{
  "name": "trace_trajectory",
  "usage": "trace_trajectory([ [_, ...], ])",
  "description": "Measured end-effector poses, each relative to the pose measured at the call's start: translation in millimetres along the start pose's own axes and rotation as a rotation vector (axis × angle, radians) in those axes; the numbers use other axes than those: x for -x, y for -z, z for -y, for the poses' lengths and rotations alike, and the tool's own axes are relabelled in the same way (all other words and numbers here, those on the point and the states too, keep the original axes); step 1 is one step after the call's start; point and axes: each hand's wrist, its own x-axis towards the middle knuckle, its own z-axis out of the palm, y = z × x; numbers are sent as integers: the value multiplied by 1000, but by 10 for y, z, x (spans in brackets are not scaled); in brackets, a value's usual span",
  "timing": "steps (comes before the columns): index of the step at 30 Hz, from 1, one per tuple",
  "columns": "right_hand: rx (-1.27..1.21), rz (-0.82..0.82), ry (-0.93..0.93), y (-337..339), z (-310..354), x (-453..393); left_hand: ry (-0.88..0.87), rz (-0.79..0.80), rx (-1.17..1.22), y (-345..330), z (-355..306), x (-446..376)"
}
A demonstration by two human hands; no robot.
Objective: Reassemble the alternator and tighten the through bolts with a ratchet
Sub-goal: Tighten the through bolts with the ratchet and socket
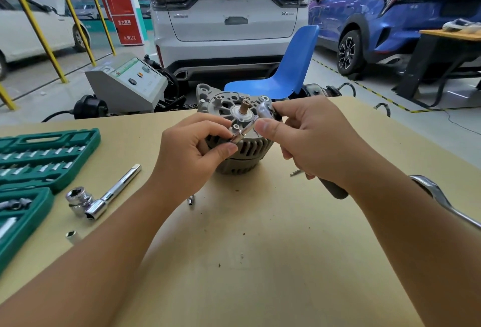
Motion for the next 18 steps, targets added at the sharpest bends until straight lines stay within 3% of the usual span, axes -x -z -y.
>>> trace_trajectory([
  [14,217,-10,97,-20,56,-81,85,-20,117,-33,-65,4],
  [18,310,93,131,84,144,-183,65,-54,158,-62,-48,18],
])
